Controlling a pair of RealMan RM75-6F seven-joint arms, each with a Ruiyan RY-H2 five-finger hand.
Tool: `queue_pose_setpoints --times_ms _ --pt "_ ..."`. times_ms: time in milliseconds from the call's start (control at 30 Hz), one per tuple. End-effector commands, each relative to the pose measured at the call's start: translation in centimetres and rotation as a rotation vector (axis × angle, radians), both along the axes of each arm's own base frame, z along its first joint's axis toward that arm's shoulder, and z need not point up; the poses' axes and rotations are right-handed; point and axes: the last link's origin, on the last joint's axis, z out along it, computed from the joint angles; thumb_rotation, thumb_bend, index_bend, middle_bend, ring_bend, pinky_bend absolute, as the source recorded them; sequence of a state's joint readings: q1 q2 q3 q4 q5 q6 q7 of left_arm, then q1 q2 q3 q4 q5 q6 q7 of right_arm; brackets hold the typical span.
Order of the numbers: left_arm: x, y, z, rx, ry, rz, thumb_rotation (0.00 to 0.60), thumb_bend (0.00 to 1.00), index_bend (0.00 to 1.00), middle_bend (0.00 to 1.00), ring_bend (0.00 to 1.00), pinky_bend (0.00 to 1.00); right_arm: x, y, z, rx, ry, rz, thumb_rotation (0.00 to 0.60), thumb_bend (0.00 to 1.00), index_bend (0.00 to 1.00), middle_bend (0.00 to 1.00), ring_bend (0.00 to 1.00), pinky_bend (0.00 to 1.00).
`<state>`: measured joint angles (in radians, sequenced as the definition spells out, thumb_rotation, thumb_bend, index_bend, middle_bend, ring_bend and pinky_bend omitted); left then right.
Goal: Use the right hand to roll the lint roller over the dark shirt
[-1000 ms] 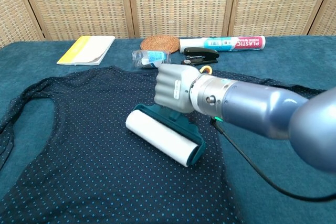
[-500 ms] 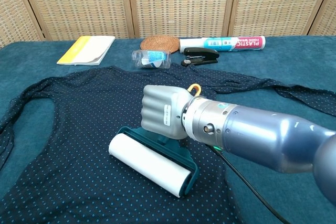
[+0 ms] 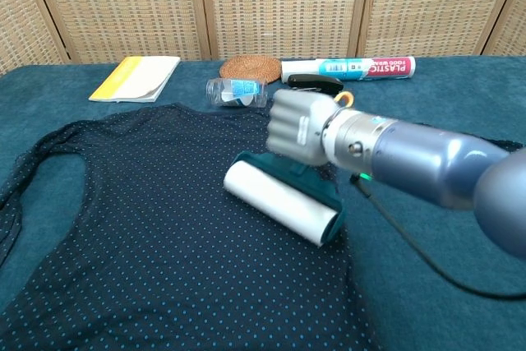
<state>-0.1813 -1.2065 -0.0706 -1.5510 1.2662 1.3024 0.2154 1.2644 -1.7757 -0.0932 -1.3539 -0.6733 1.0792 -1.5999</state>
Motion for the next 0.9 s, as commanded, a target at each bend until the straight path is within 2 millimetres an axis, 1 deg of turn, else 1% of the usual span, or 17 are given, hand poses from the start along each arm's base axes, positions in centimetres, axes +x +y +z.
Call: queue_pose_setpoints --times_ms 33,133,300,533,600,633,700,733,767,833,867,900 --pt "0.0 0.0 0.0 -0.001 0.001 0.001 0.6 0.0 0.0 0.0 0.0 0.0 -2.0 -2.3 1.2 -0.054 0.004 -0.056 0.6 0.66 0.77 1.0 1.0 1.0" --pt "0.0 0.1 -0.1 -0.003 0.004 0.002 0.6 0.0 0.0 0.0 0.0 0.0 -3.2 -3.7 2.1 -0.095 0.007 -0.089 0.6 0.66 0.77 1.0 1.0 1.0" --pt "0.0 0.1 -0.3 -0.005 0.008 0.003 0.6 0.0 0.0 0.0 0.0 0.0 -4.6 -5.2 3.0 -0.131 0.013 -0.112 0.6 0.66 0.77 1.0 1.0 1.0" --pt "0.0 0.1 -0.3 -0.004 0.008 0.003 0.6 0.0 0.0 0.0 0.0 0.0 -5.9 -6.2 3.9 -0.16 0.007 -0.14 0.6 0.66 0.76 1.0 1.0 1.0" --pt "0.0 0.1 -0.3 -0.006 0.007 0.002 0.6 0.0 0.0 0.0 0.0 0.0 -6.0 -6.2 4.1 -0.16 -0.009 -0.147 0.6 0.65 0.73 1.0 1.0 1.0" --pt "0.0 0.1 -0.3 -0.006 0.006 0.002 0.6 0.0 0.0 0.0 0.0 0.0 -6.1 -6.2 4.2 -0.159 -0.022 -0.154 0.6 0.61 0.66 1.0 1.0 1.0" --pt "0.1 0.0 -0.3 -0.007 0.004 0.0 0.6 0.0 0.0 0.0 0.0 0.0 -6.0 -6.1 4.6 -0.166 -0.056 -0.162 0.6 0.47 0.41 1.0 1.0 1.0" --pt "0.1 0.0 -0.2 -0.006 0.002 -0.002 0.6 0.0 0.0 0.0 0.0 0.0 -6.0 -6.0 4.8 -0.171 -0.073 -0.162 0.6 0.34 0.23 1.0 1.0 1.0" --pt "0.2 0.0 -0.2 -0.005 0.0 -0.004 0.6 0.0 0.0 0.0 0.0 0.0 -5.9 -5.9 5.1 -0.173 -0.093 -0.162 0.6 0.21 0.09 1.0 1.0 1.0" --pt "0.2 -0.1 -0.1 -0.004 -0.004 -0.006 0.6 0.0 0.0 0.0 0.0 0.0 -5.7 -5.7 5.6 -0.176 -0.13 -0.158 0.6 0.07 0.0 1.0 1.0 1.0" --pt "0.3 -0.1 -0.1 -0.003 -0.006 -0.007 0.6 0.0 0.0 0.0 0.0 0.0 -5.6 -5.6 5.8 -0.178 -0.145 -0.157 0.6 0.04 0.0 1.0 1.0 1.0" --pt "0.3 -0.1 -0.1 -0.002 -0.007 -0.008 0.6 0.0 0.0 0.0 0.0 0.0 -5.5 -5.6 6.1 -0.18 -0.16 -0.155 0.6 0.02 0.0 1.0 1.0 1.0"
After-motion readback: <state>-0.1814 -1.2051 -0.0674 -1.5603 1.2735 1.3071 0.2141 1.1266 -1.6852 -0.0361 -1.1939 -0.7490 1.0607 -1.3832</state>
